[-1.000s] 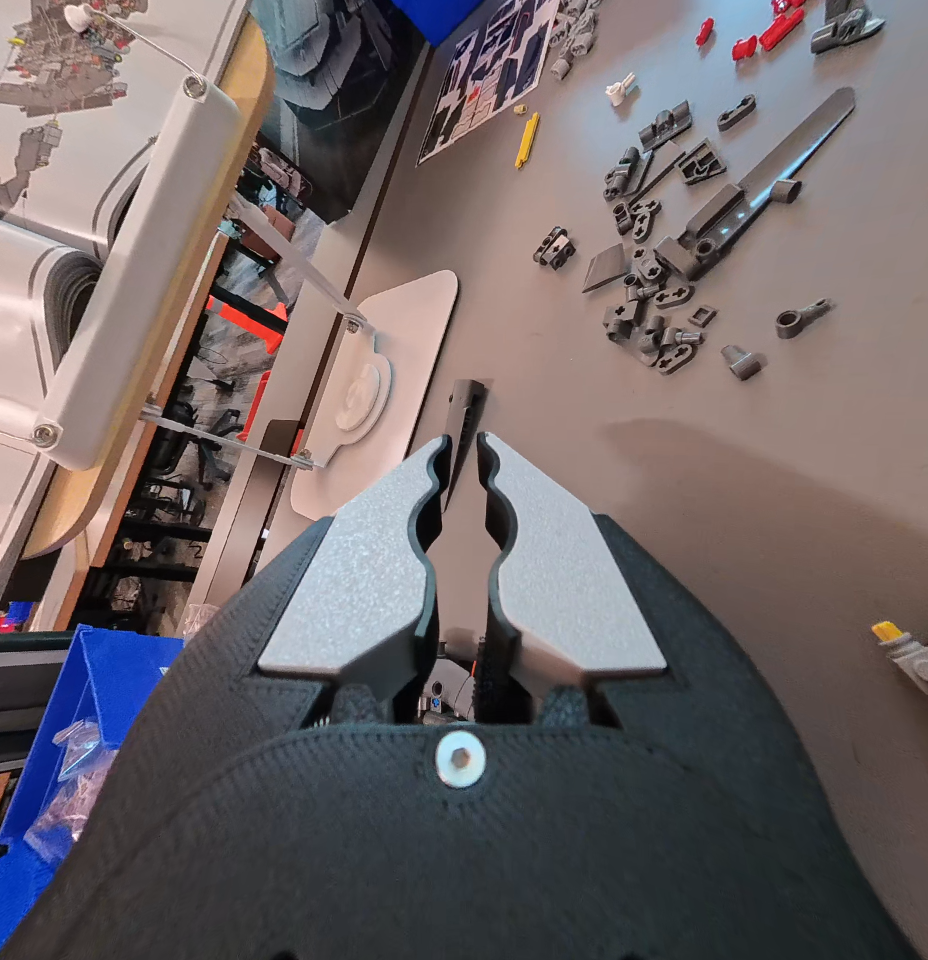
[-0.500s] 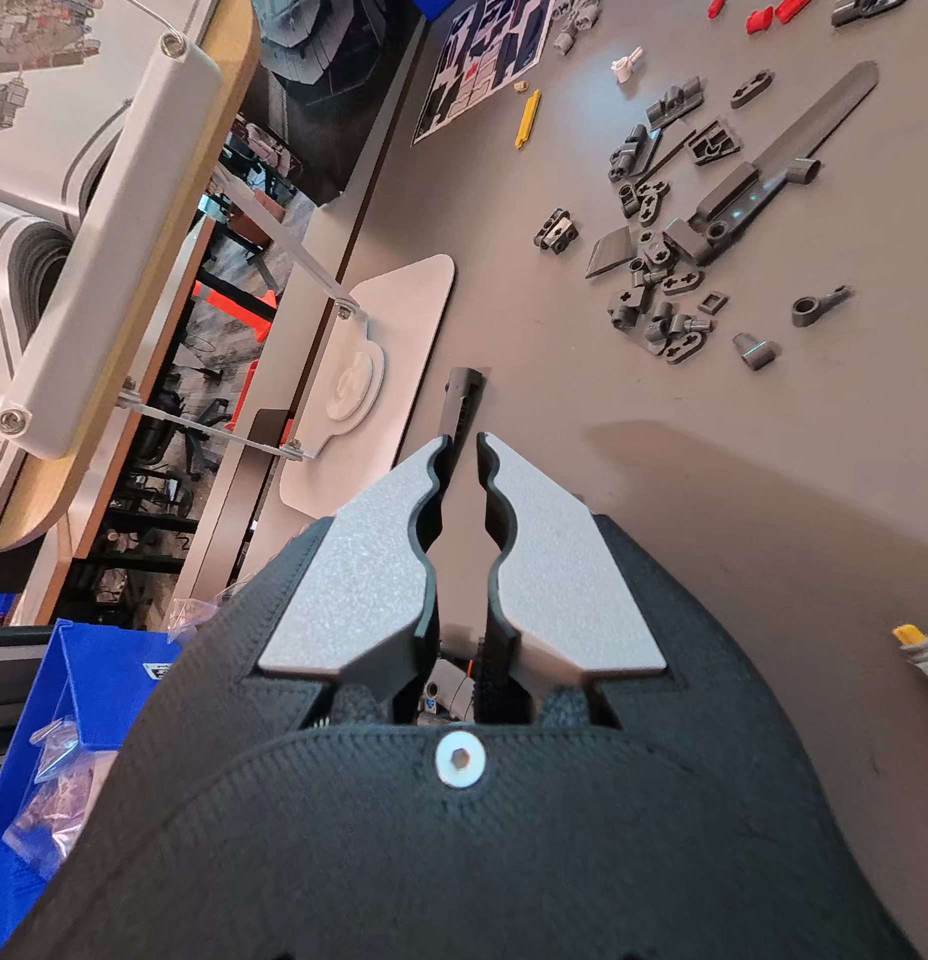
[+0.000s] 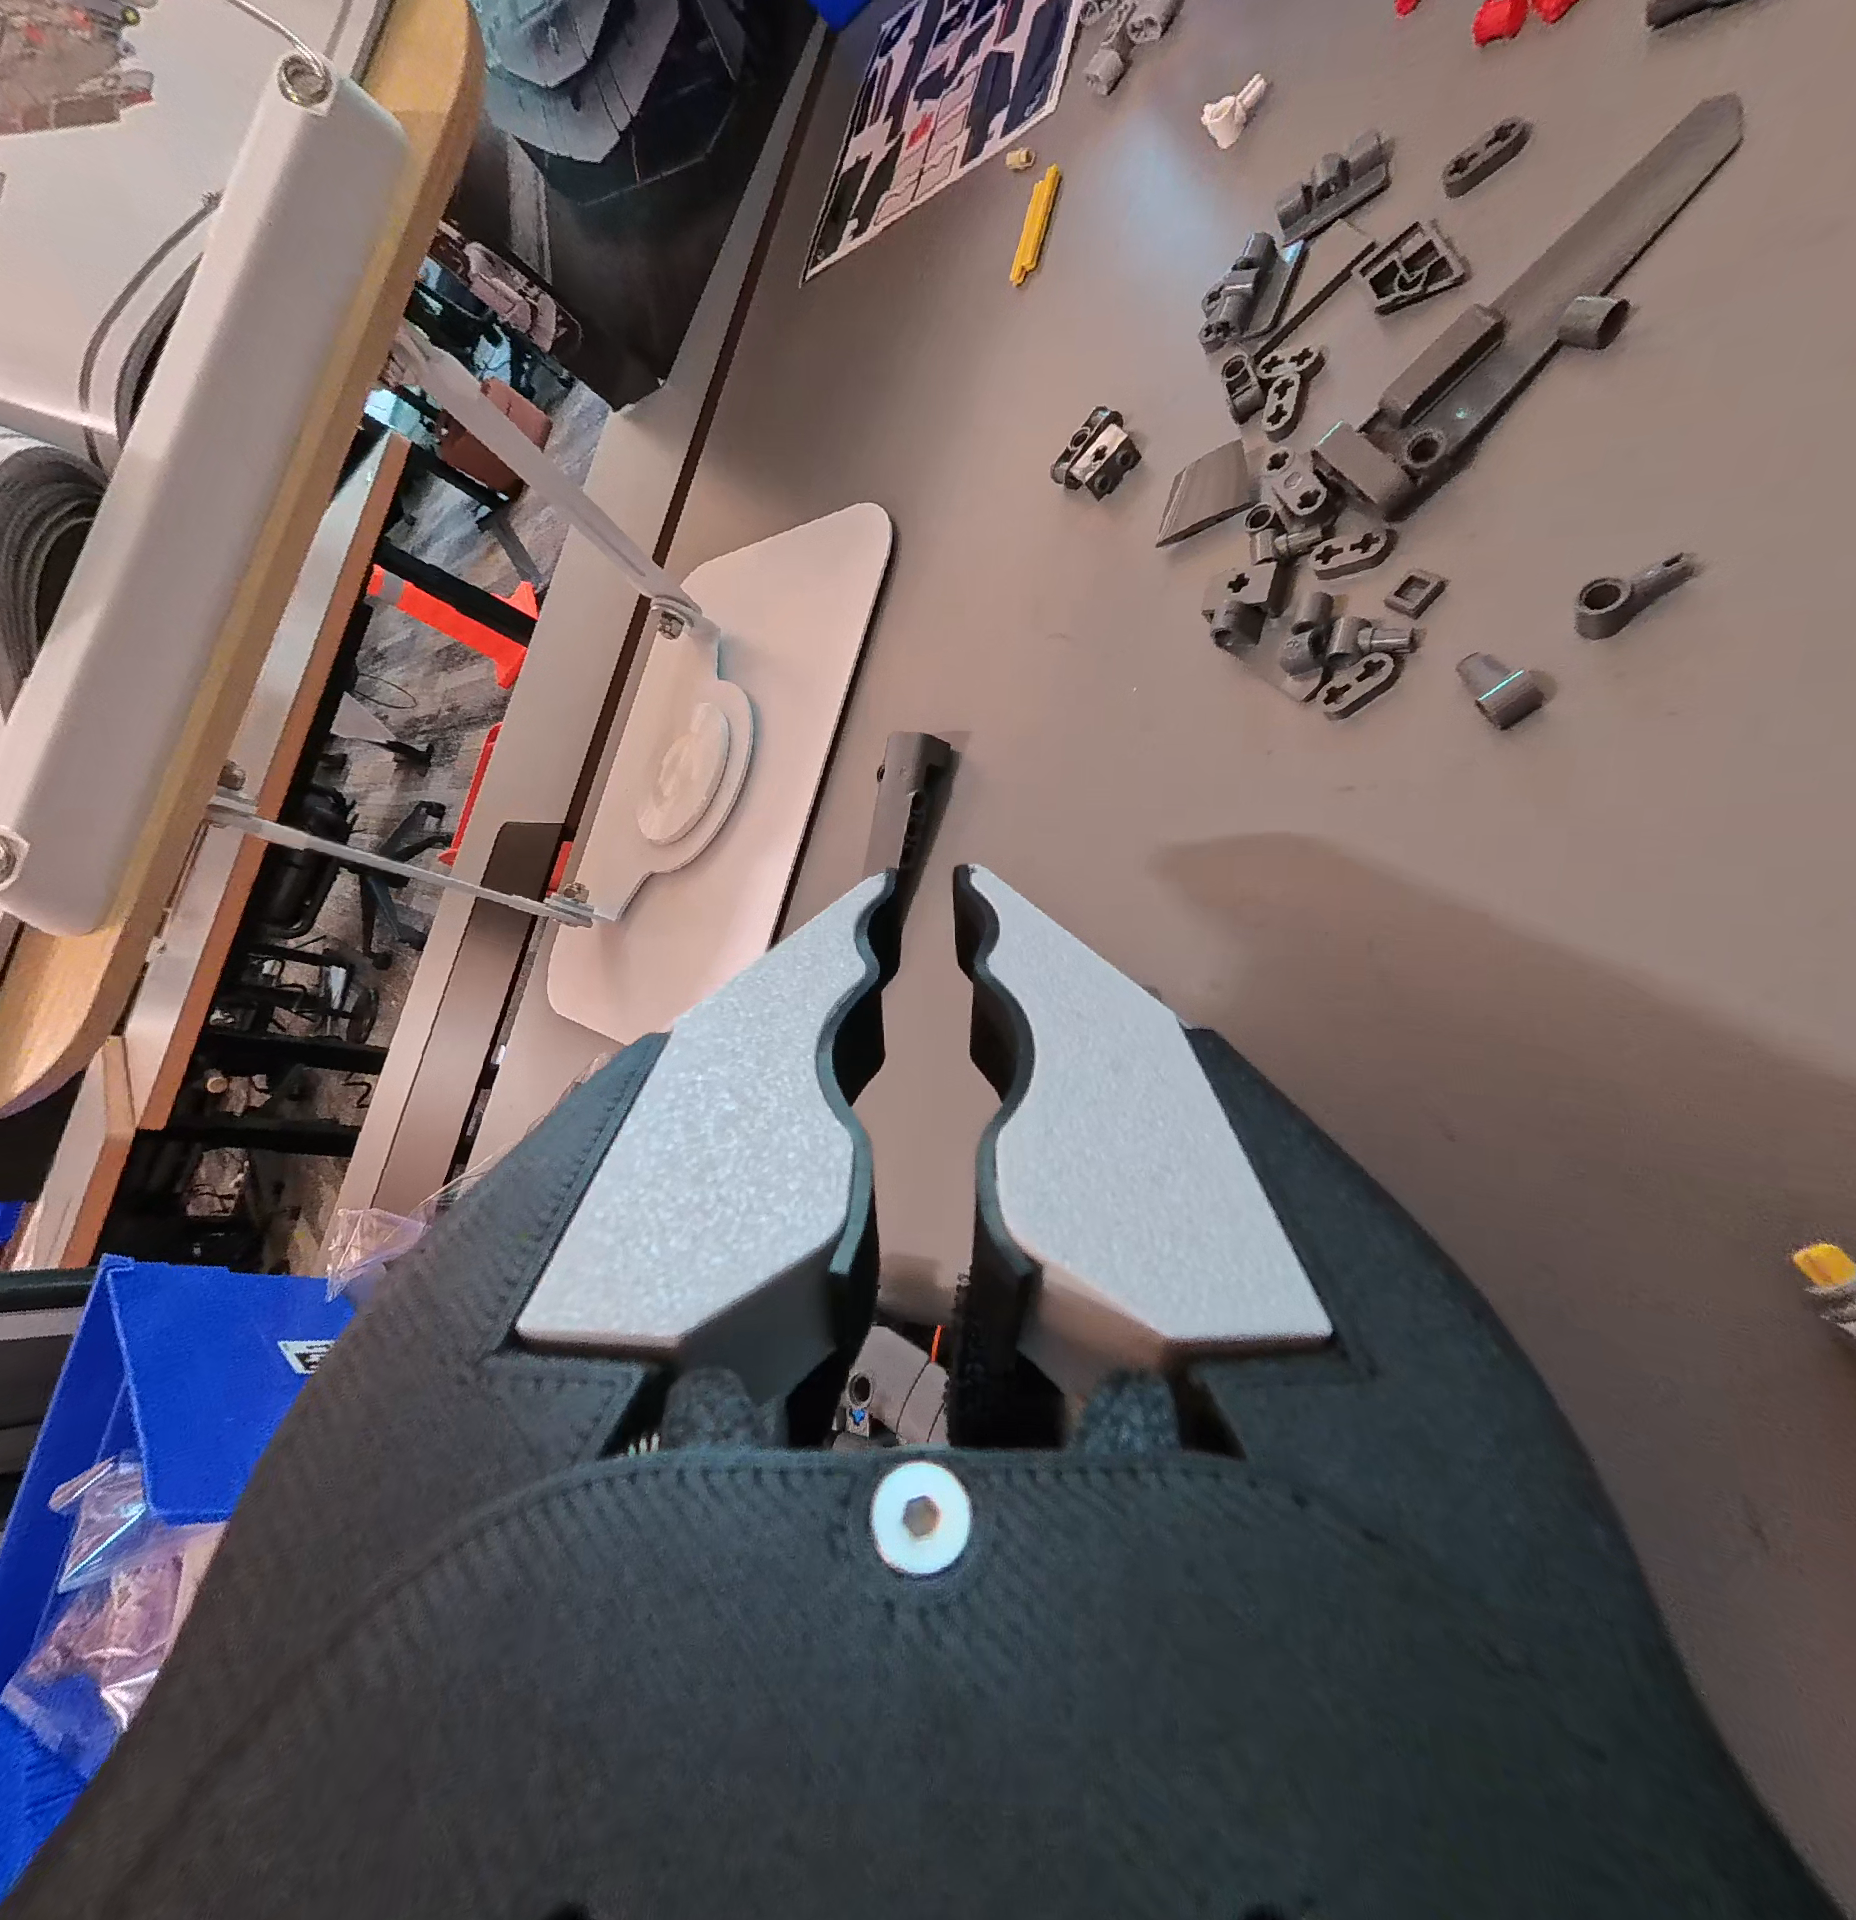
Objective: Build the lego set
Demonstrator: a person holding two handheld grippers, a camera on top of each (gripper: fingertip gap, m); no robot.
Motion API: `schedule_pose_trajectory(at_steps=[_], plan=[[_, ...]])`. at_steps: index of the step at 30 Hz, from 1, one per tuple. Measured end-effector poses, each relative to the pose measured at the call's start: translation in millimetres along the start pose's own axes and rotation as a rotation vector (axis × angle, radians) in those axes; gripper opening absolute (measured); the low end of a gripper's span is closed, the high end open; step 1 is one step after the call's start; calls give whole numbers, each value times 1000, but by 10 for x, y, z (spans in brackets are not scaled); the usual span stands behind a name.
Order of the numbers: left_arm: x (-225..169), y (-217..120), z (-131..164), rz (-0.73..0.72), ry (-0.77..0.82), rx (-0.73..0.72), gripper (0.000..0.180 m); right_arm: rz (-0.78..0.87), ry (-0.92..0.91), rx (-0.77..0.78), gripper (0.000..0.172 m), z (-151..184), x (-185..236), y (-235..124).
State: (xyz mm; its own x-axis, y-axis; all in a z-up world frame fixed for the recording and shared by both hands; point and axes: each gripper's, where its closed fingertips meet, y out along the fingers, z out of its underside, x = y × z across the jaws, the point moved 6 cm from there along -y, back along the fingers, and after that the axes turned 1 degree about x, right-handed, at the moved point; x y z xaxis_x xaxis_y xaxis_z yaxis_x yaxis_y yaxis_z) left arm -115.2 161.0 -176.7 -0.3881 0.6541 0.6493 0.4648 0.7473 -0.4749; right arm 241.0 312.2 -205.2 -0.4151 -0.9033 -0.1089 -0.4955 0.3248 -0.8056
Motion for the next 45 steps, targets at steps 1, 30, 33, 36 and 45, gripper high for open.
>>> schedule_pose_trajectory(at_steps=[1, 30, 33, 36, 45], plan=[[-4, 4, 4, -1, 3, 3, 8, 3, -1, -2, 24, 6, 1, 8], [6, -20, -7, -15, 15, 3, 6, 157, 43, -182, 14, 44, -97, -772], [-3, 0, -8, -10, 11, 5, 6, 197, 80, -197, 12, 192, -206, -941], [-8, 24, -8, -12, 14, 11, 6, 226, 106, -205, 13, 302, -285, -991], [-15, 83, 17, -10, 1, 25, 5, 286, 105, -205, 12, 422, -361, -1037]])
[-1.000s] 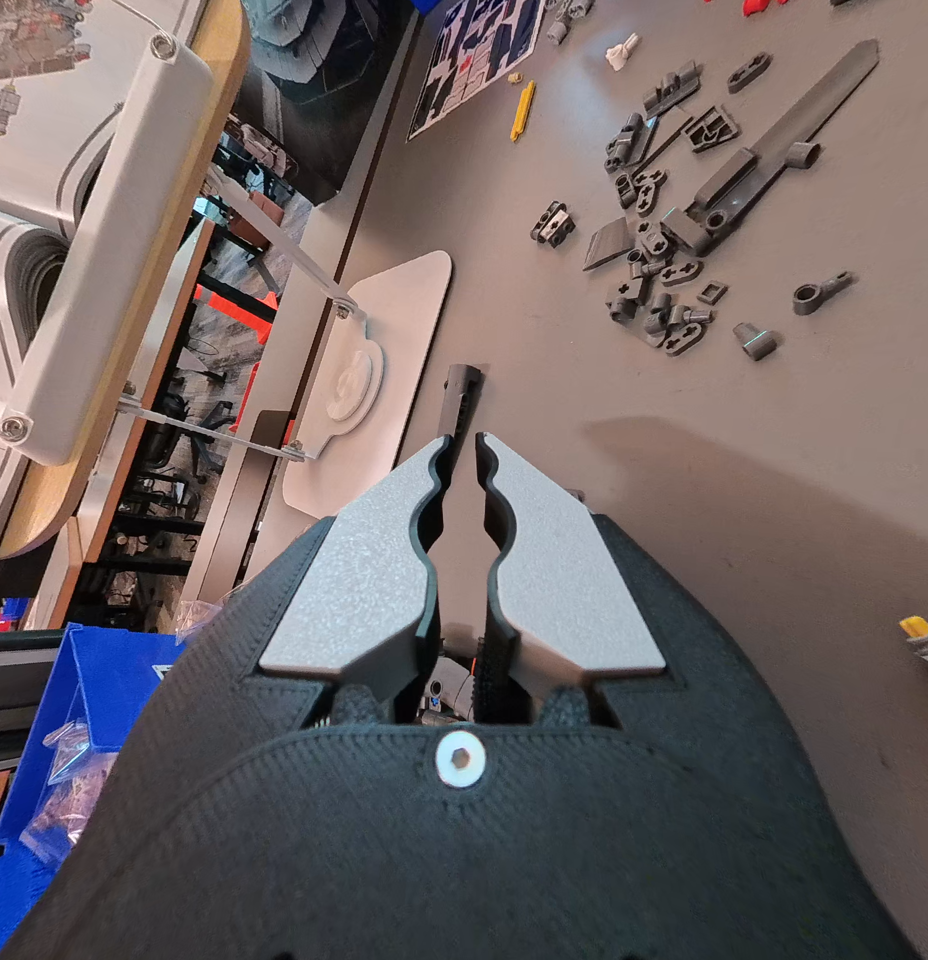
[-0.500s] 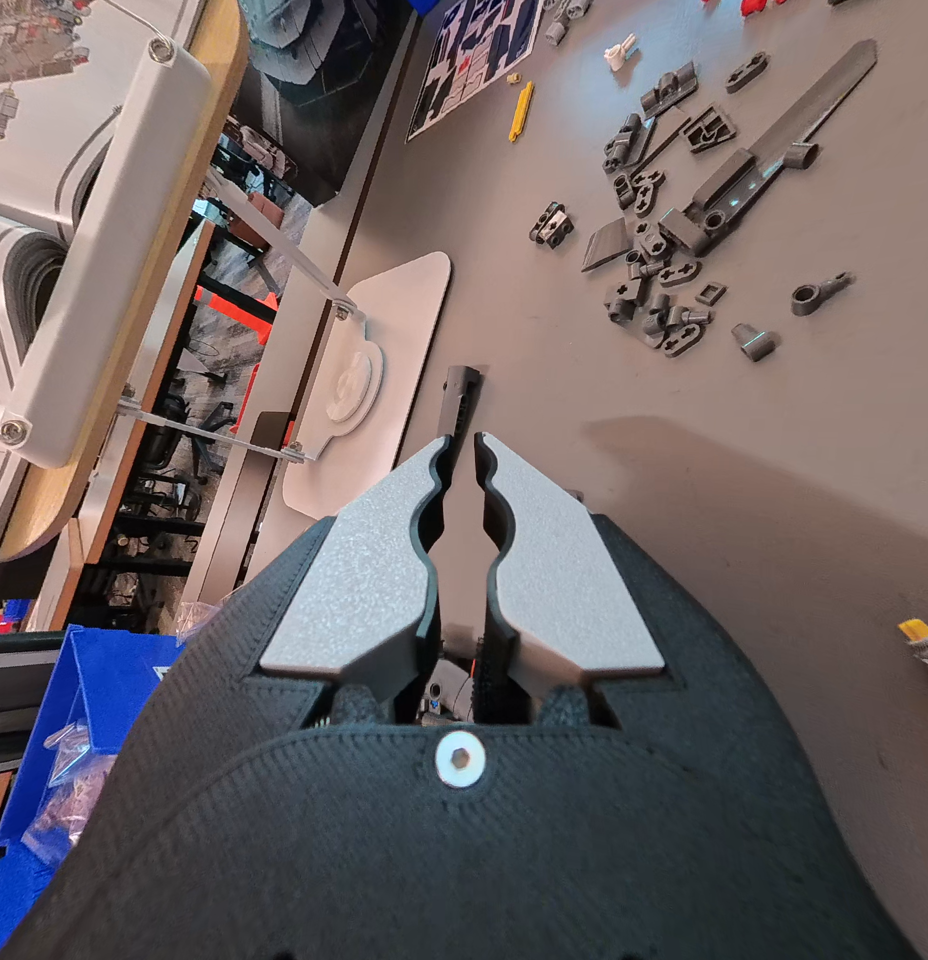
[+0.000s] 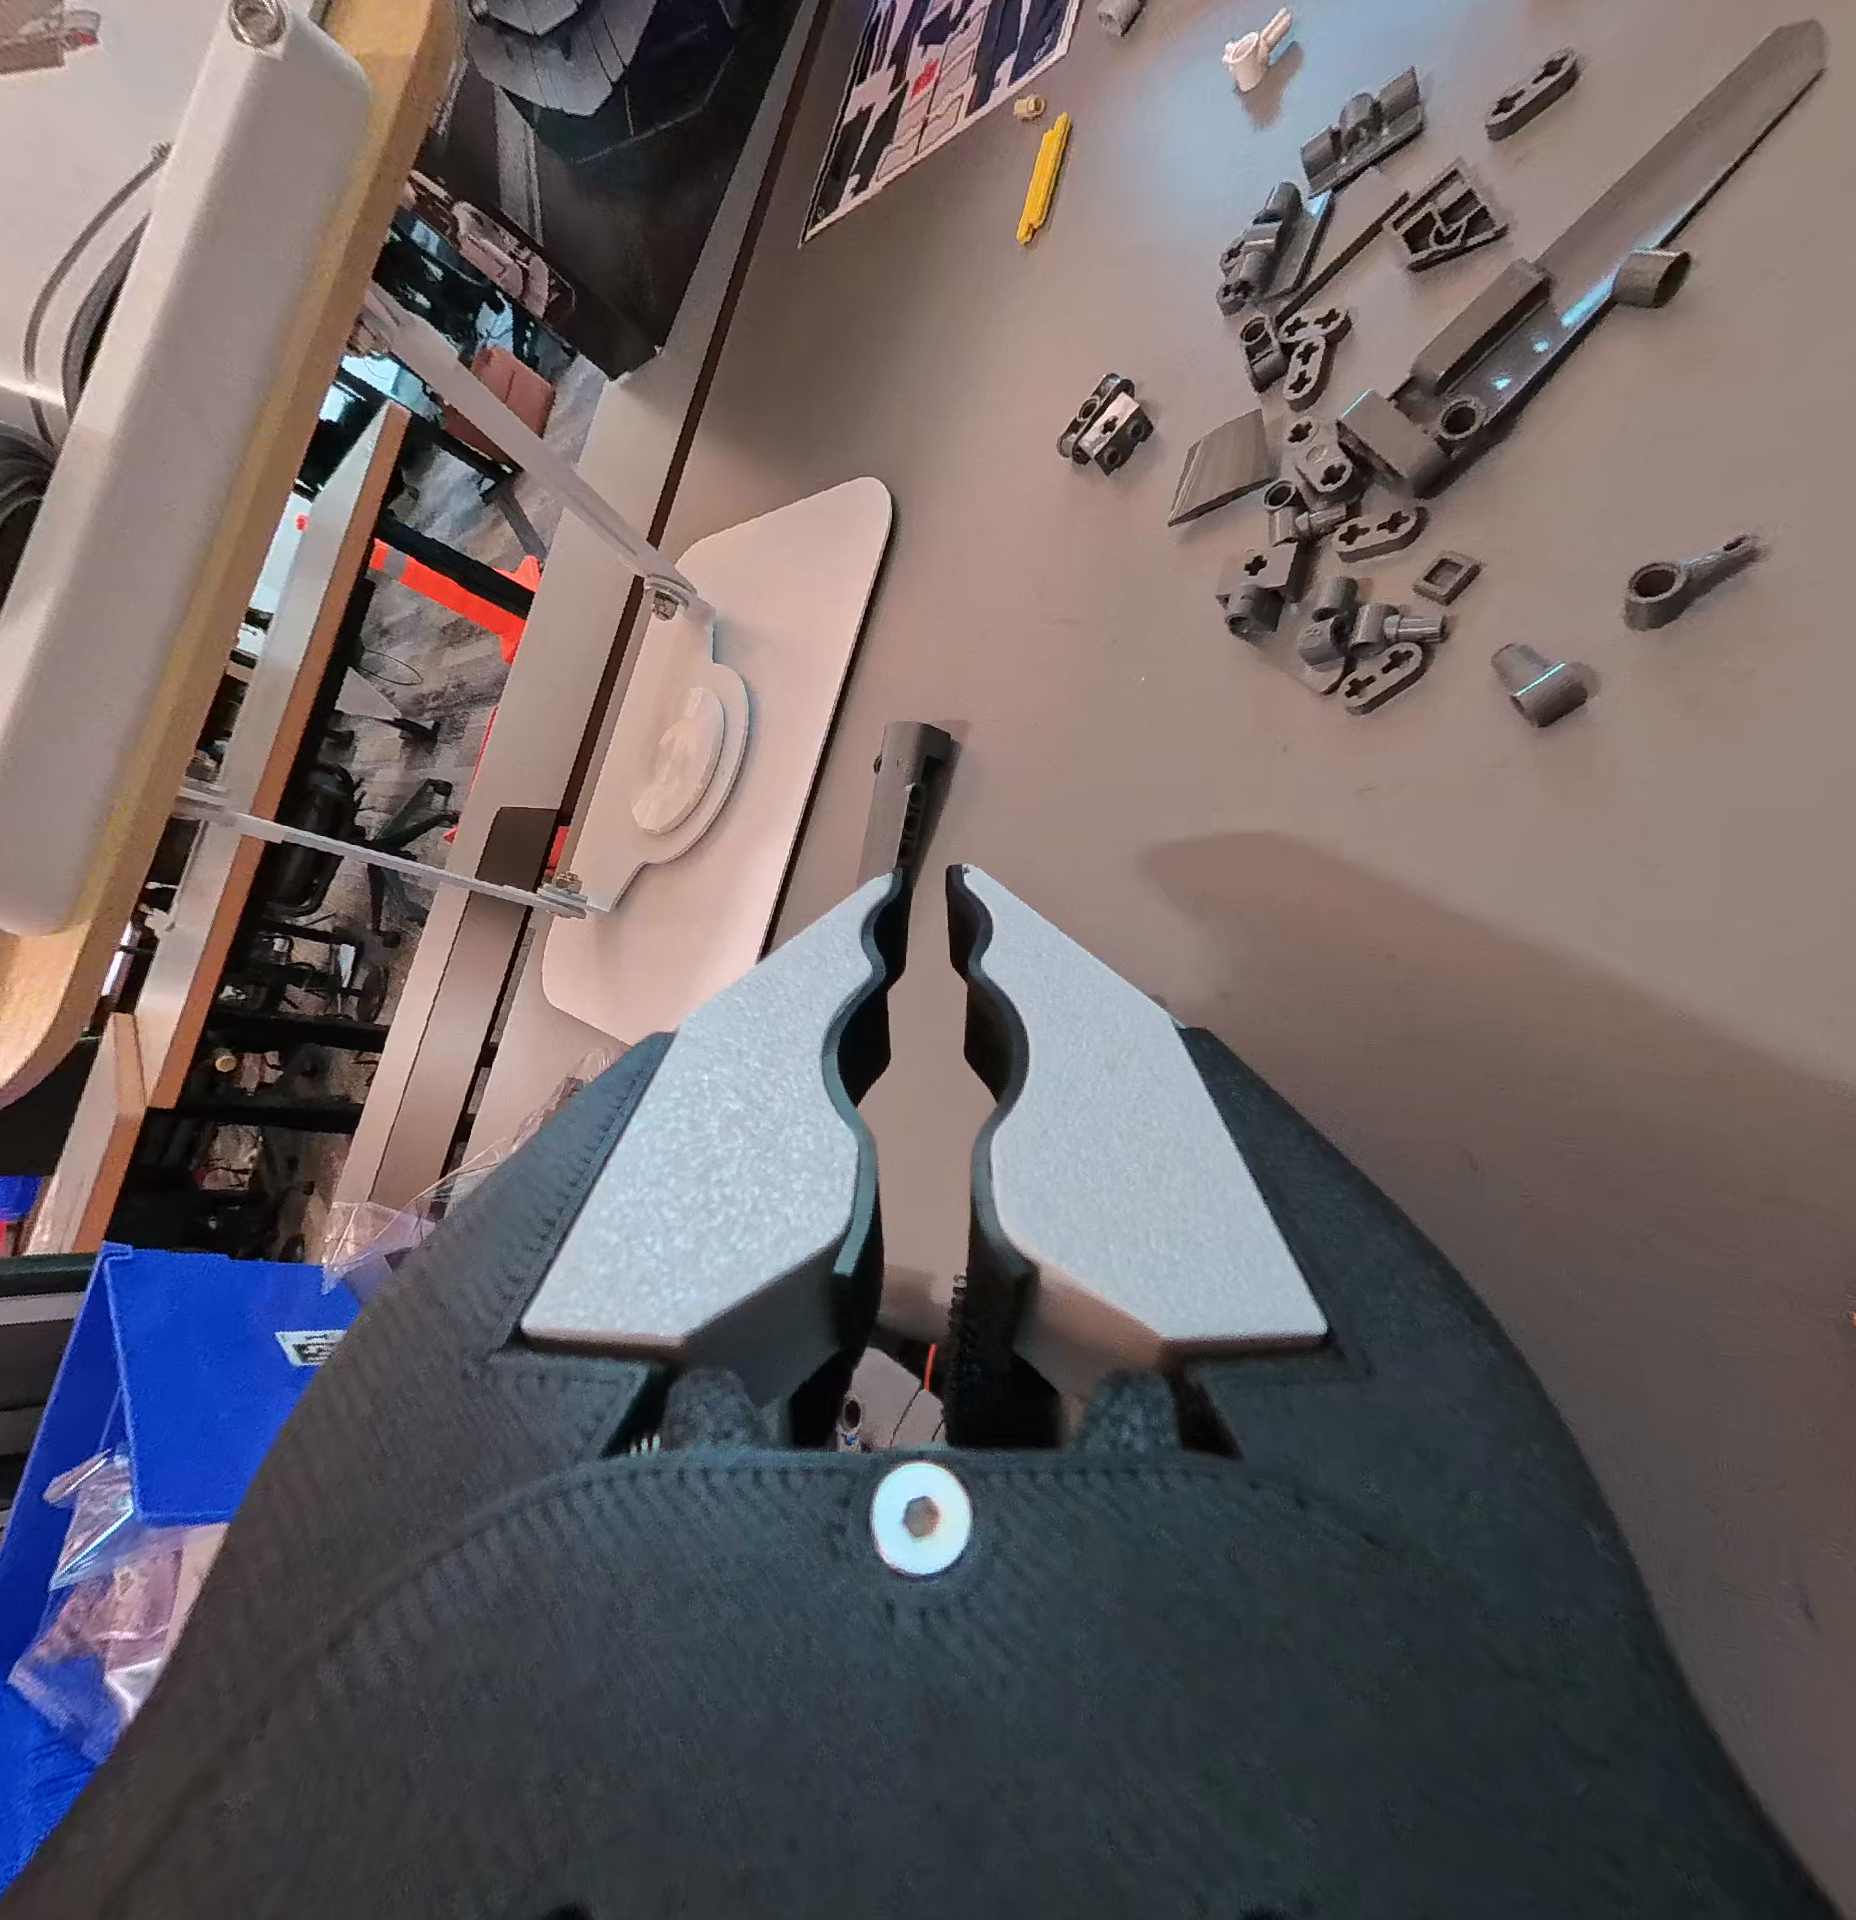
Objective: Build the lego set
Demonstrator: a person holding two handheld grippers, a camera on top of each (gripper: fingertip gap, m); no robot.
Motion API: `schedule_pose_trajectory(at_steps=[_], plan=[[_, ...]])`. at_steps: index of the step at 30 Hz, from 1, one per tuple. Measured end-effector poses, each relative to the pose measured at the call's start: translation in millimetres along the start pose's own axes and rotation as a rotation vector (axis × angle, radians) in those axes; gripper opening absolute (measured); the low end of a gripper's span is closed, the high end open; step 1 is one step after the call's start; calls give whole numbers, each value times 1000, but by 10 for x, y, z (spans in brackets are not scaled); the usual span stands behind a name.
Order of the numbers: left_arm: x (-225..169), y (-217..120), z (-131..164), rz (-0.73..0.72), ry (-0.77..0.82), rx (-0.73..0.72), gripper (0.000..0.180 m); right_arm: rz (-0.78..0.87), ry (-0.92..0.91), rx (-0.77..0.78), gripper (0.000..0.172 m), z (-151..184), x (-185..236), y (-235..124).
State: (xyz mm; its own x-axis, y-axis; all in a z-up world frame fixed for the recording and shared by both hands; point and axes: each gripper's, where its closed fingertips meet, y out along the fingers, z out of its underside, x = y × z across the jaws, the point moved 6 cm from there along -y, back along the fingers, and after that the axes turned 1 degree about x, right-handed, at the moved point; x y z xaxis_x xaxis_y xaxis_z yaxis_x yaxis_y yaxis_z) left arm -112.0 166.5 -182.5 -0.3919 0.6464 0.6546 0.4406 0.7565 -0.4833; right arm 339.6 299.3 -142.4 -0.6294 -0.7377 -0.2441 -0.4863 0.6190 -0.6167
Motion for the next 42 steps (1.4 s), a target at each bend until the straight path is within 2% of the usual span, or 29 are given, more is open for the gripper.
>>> schedule_pose_trajectory(at_steps=[6, 16, 23, 25, 29, 42], plan=[[-10, -3, -21, -4, 11, -2, 5, -1, 23, -19, 11, 47, -51, -85], [0, -9, -19, -12, 13, 1, 5, -33, -5, 11, 10, 65, 38, 36], [-16, -34, -58, -11, 23, -9, 5, -115, -58, -21, 7, -38, 277, 150], [-20, -36, -63, -9, 24, -11, 5, -137, -90, -59, 0, -104, 364, 174], [-36, -21, -56, 3, 24, -11, 4, -213, -124, -120, 0, -231, 567, 225], [-60, -12, -42, 22, 28, -8, 4, -275, -198, -97, 0, -277, 855, 405]])
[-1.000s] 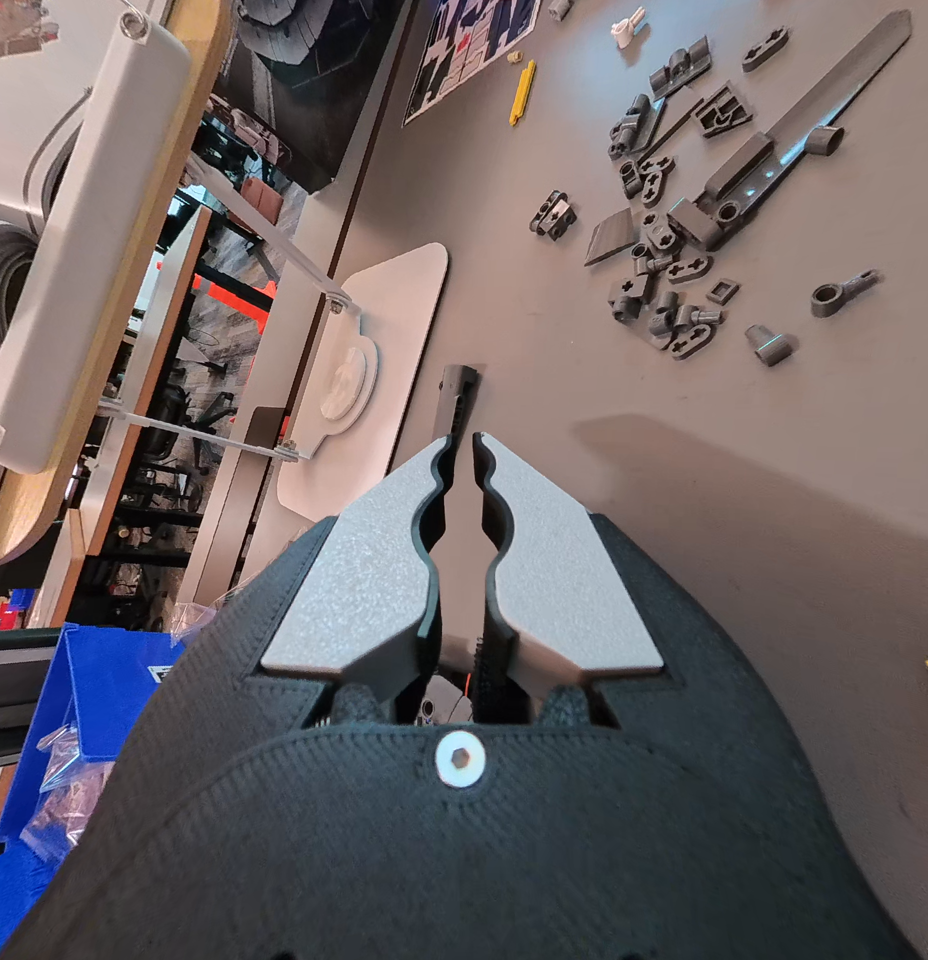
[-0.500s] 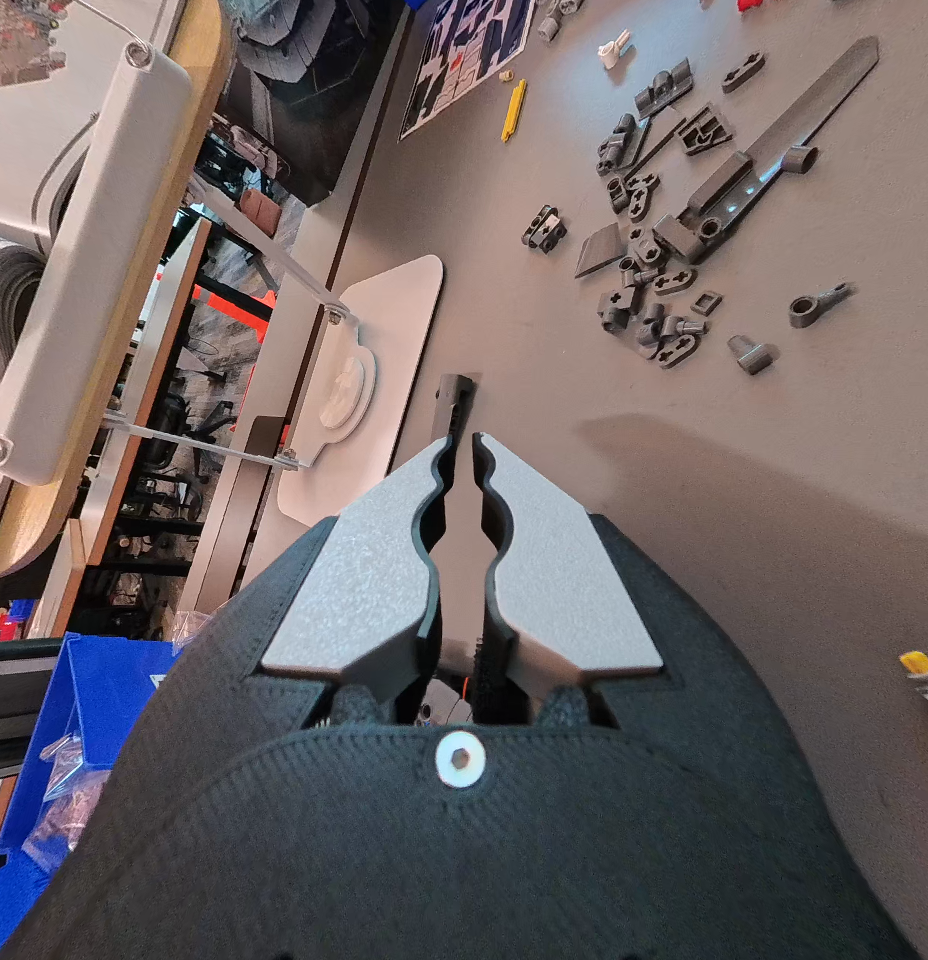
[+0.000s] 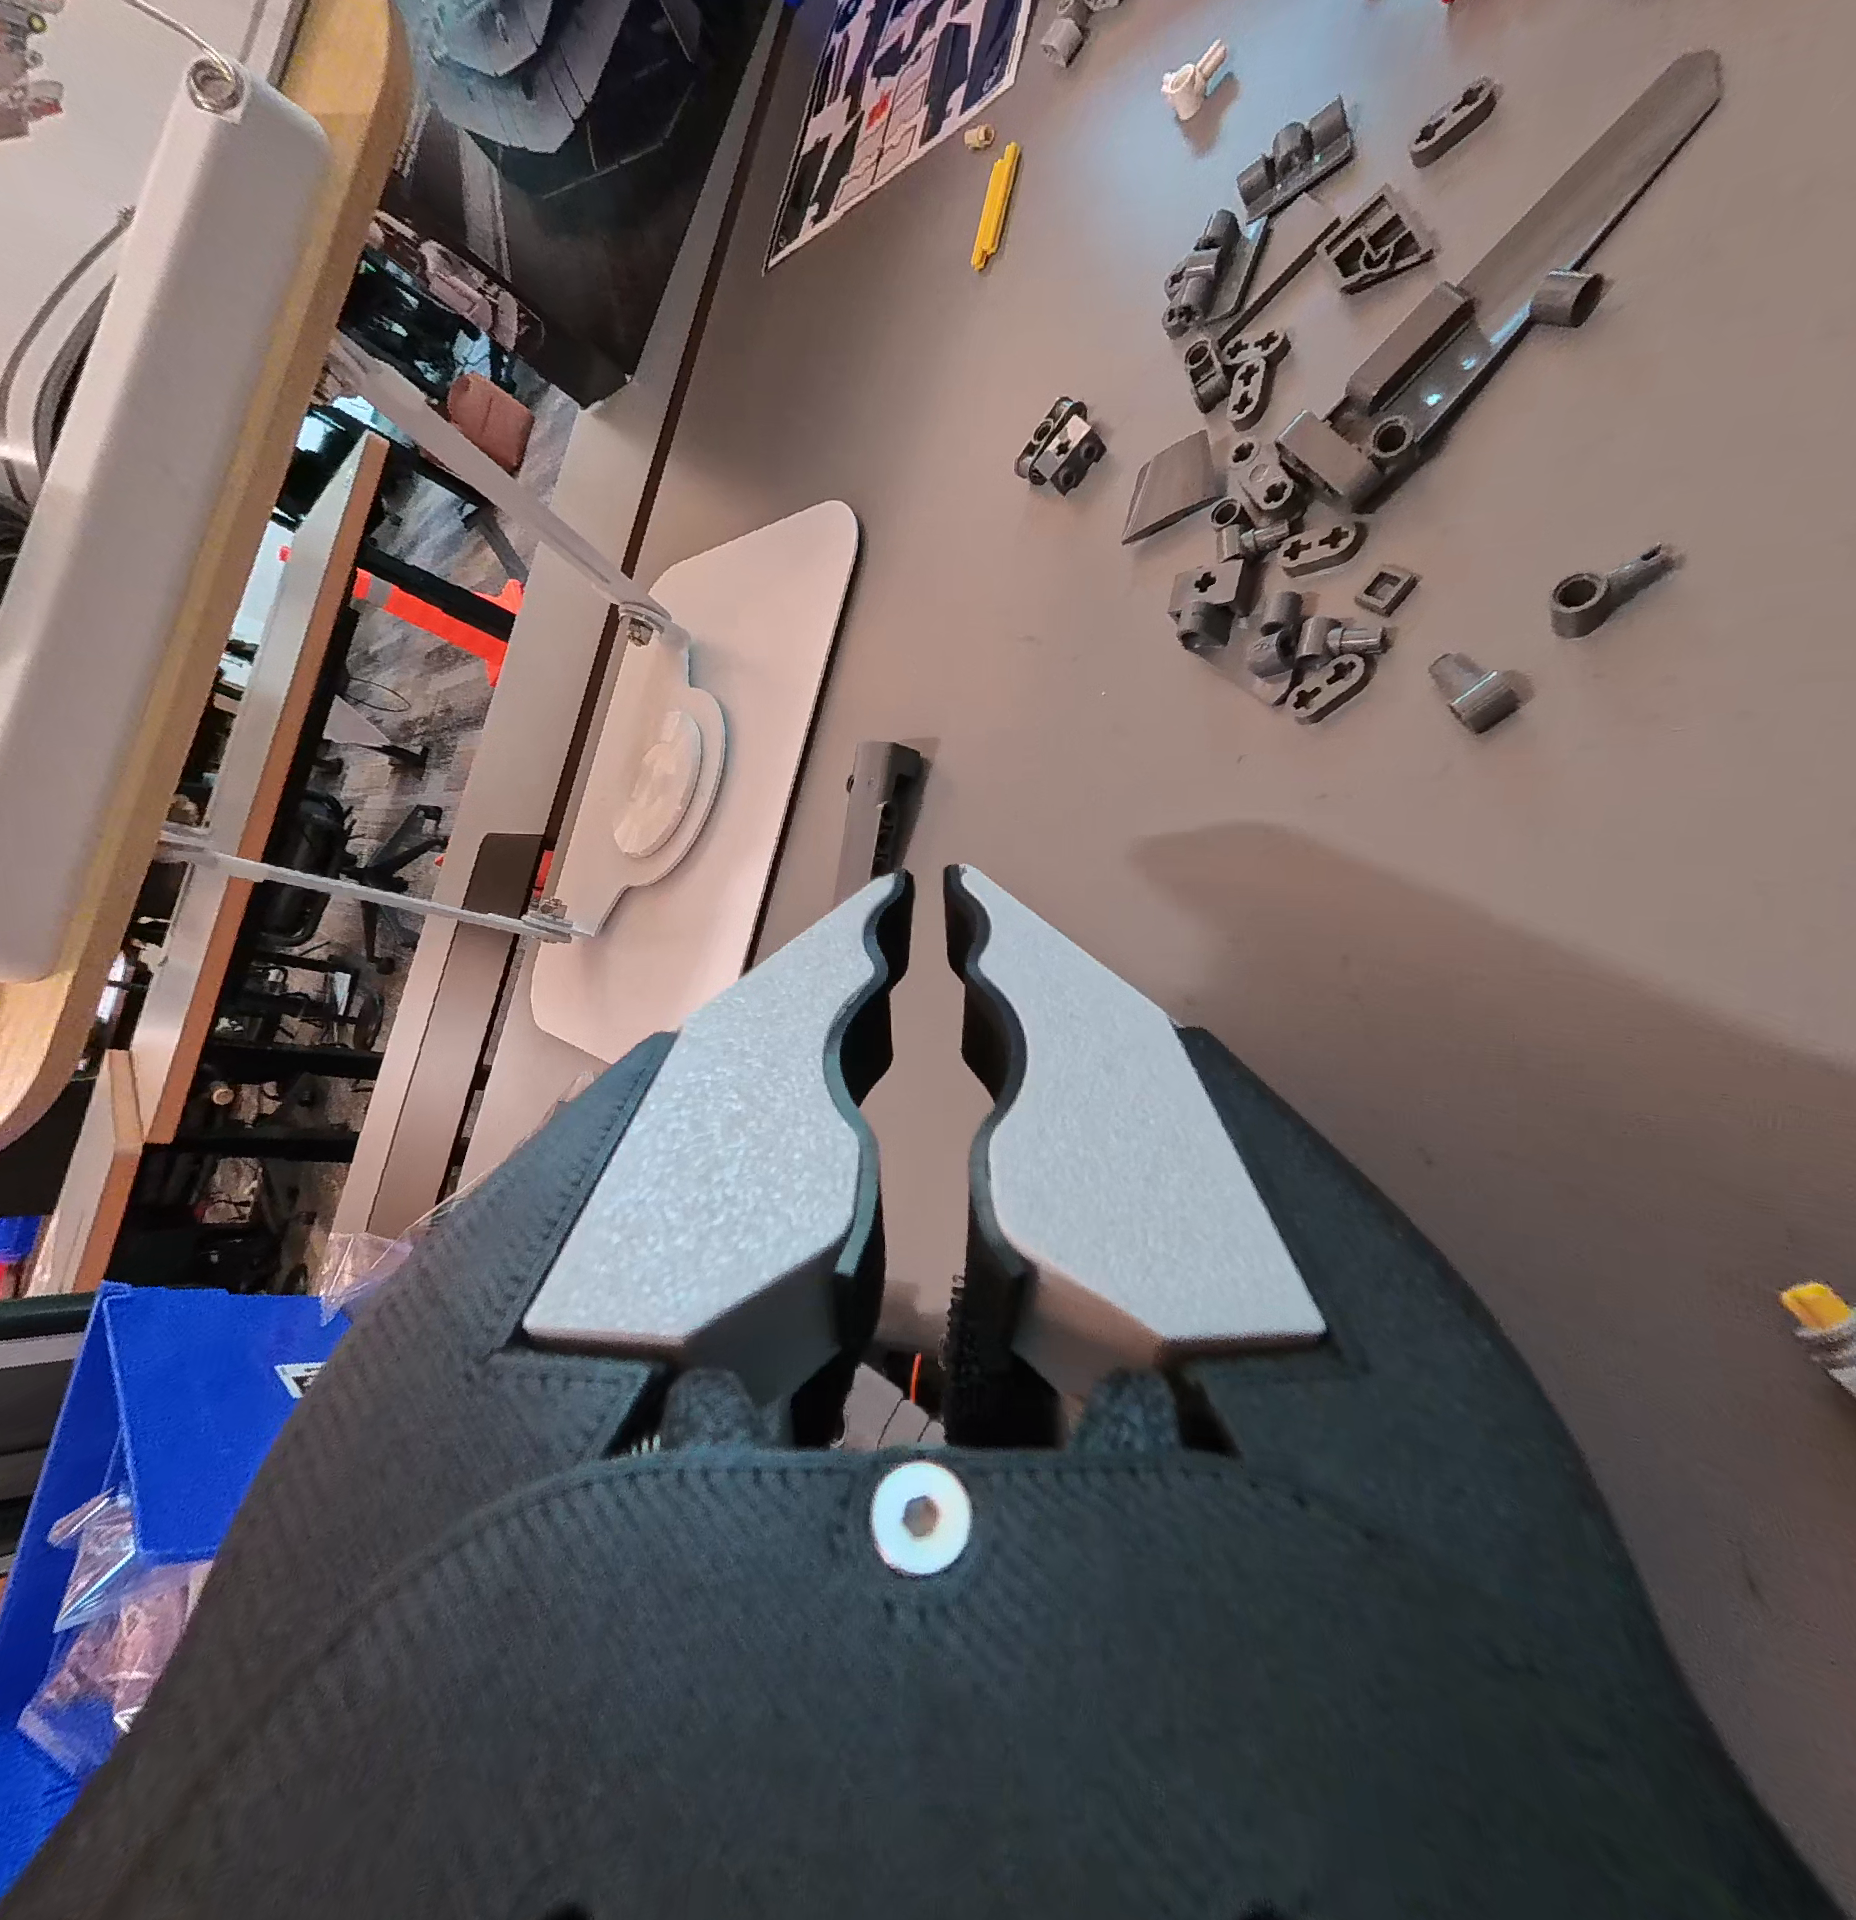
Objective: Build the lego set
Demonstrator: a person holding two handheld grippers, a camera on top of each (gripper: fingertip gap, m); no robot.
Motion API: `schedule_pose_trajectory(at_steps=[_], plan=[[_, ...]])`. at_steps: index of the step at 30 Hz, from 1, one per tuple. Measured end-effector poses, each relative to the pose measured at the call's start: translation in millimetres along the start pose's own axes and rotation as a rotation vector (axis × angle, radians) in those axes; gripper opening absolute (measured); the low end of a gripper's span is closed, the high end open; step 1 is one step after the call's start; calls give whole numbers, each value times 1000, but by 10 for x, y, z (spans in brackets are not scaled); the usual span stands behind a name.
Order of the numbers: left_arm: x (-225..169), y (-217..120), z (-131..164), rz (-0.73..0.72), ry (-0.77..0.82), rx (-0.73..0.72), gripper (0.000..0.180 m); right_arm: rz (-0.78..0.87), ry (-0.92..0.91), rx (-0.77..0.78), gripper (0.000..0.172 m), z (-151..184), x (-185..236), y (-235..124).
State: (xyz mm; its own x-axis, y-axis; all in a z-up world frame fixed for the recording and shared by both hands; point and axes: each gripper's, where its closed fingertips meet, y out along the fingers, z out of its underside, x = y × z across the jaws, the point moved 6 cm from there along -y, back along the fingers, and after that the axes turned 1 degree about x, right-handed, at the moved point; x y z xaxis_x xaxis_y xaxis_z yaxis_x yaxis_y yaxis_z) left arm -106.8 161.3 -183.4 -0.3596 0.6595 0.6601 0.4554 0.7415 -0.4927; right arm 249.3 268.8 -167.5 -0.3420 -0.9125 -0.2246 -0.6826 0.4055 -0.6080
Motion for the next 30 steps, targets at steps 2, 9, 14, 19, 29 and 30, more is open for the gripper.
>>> schedule_pose_trajectory(at_steps=[2, 9, 14, 19, 29, 30], plan=[[-10, 4, -2, 5, 2, 1, 4, -3, 0, 0, 0, 3, 4, 6], [-17, 6, -5, 12, 0, 0, 4, -16, -2, 7, 0, 10, 24, 40], [-16, 1, -10, 10, 1, -2, 4, -13, -1, 4, 0, 9, 18, 26], [-16, 3, -9, 9, 2, -1, 4, 1, -3, -1, 0, -1, -1, -28], [100, -16, -65, -40, -11, -4, 3, 152, 49, -75, 7, -5, -102, -935], [109, -24, -84, -44, -16, -11, 3, 164, 59, -59, 8, 65, -96, -1019]])
